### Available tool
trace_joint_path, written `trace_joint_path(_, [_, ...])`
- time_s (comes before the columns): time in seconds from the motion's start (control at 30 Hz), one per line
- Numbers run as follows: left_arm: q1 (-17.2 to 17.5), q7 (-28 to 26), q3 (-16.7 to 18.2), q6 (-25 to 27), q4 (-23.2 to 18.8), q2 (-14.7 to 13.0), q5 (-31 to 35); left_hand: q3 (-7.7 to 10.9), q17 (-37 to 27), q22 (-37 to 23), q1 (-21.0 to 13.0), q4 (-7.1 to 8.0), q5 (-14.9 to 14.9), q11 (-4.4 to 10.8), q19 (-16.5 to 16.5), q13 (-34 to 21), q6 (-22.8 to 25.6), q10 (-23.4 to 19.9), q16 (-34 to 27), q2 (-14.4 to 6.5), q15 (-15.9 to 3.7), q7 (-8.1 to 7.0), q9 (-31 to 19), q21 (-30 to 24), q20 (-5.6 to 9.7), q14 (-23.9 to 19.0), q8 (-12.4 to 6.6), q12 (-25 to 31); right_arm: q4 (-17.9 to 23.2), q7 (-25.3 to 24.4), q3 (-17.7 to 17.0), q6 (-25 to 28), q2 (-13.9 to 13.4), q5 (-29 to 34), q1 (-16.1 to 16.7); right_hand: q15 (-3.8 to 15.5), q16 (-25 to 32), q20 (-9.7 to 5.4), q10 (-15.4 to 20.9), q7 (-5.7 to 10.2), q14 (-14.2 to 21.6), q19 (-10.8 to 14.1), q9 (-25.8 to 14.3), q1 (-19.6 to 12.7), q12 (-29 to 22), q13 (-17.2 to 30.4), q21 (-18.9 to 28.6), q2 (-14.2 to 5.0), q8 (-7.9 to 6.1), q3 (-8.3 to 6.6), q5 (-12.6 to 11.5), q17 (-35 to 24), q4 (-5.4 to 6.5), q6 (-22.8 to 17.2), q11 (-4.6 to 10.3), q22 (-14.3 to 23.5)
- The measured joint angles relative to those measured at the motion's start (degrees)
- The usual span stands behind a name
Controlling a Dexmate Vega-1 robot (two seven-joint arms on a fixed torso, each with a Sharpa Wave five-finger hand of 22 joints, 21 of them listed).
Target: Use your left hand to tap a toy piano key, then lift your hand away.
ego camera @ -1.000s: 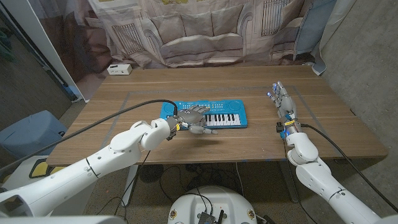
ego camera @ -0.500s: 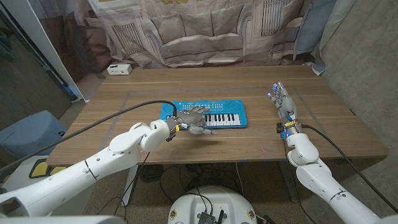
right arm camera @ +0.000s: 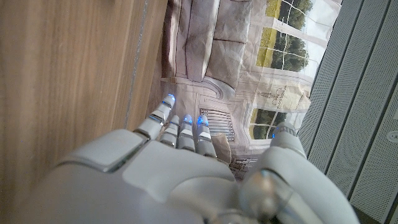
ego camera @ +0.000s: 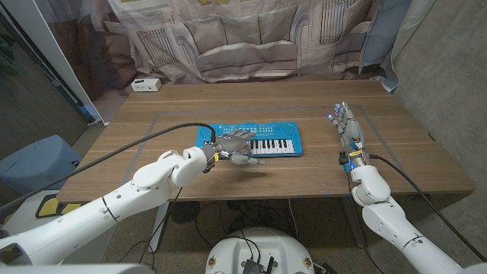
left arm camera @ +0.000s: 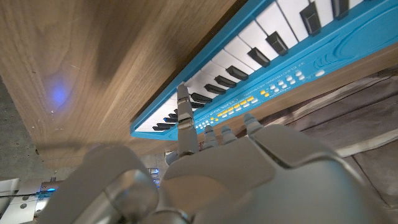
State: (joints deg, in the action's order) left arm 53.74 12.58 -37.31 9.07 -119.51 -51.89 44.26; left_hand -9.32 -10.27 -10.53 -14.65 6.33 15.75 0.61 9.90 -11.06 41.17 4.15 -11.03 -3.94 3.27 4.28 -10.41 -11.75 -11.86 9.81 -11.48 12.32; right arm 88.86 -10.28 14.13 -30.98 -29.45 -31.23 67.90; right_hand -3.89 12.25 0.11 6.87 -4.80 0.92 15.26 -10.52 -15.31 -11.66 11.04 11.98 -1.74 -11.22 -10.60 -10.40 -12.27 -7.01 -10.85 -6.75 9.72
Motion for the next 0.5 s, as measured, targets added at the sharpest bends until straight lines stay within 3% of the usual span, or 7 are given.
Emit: trace_joint_path(0.5, [0.0,-0.8,0.4,0.1,-0.2,0.1,0.2,0.00,0.0,0.0,-0.3,0.00,0.0,-0.09,0.0,0.0,-0.2,-0.1,0.0,-0.3,0.00,-0.42,0.0,0.0,0.00,0.0,-0.06,0.0,0.0,0.0,-0.2,-0.3,0.1,-0.1,0.2,-0.11,0.0,0.00,0.0,0.00,0.3,0.0,0.0,0.2,0.0,0.0,0.0,0.22,0.00,0.00,0.0,0.0,0.00,0.0,0.00,0.0])
